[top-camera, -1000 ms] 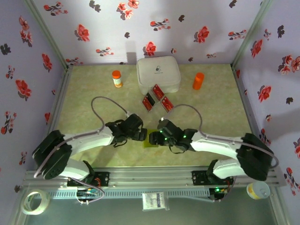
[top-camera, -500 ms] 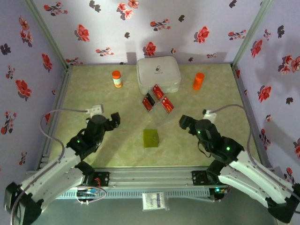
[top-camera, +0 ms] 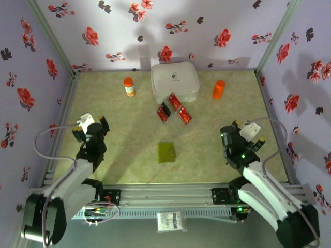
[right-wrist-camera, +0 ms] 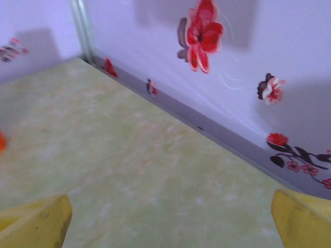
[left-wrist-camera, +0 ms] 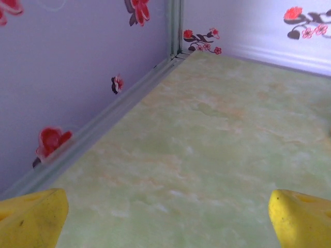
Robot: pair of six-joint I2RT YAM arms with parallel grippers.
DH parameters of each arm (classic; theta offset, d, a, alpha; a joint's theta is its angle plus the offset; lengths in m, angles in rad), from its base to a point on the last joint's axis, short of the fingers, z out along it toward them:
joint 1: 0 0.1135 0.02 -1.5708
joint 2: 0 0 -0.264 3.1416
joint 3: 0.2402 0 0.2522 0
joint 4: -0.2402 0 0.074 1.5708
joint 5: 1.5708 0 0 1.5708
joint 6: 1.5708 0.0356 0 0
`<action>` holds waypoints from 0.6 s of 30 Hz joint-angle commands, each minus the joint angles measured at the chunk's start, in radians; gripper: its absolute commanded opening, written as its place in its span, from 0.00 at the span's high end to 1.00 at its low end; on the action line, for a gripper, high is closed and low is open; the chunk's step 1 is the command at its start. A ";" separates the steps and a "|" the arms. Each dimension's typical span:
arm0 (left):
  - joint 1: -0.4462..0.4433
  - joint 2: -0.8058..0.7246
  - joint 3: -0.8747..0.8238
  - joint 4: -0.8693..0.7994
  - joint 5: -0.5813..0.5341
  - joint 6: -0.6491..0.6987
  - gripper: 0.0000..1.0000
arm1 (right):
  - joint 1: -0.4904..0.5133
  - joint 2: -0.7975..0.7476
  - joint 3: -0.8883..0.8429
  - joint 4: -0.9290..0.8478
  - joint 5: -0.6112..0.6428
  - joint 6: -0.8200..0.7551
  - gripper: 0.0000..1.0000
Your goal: Put the credit cards into the card holder
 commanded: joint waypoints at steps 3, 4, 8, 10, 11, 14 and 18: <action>0.029 0.206 0.069 0.285 0.000 0.183 0.00 | -0.141 0.184 0.074 0.169 -0.104 -0.081 0.01; 0.038 0.241 0.071 0.306 0.007 0.196 0.00 | -0.167 0.225 0.091 0.187 -0.129 -0.089 0.01; 0.069 0.349 0.048 0.390 0.041 0.243 0.00 | -0.208 0.380 0.116 0.329 -0.215 -0.233 0.01; 0.087 0.381 0.022 0.449 0.051 0.237 0.00 | -0.215 0.441 0.094 0.439 -0.247 -0.296 0.01; 0.094 0.384 0.015 0.470 0.075 0.240 0.00 | -0.221 0.467 0.070 0.516 -0.274 -0.316 0.01; 0.119 0.422 -0.001 0.556 0.141 0.241 0.00 | -0.246 0.516 0.000 0.741 -0.404 -0.335 0.01; 0.135 0.472 -0.036 0.654 0.210 0.246 0.00 | -0.273 0.553 0.030 0.752 -0.535 -0.358 0.01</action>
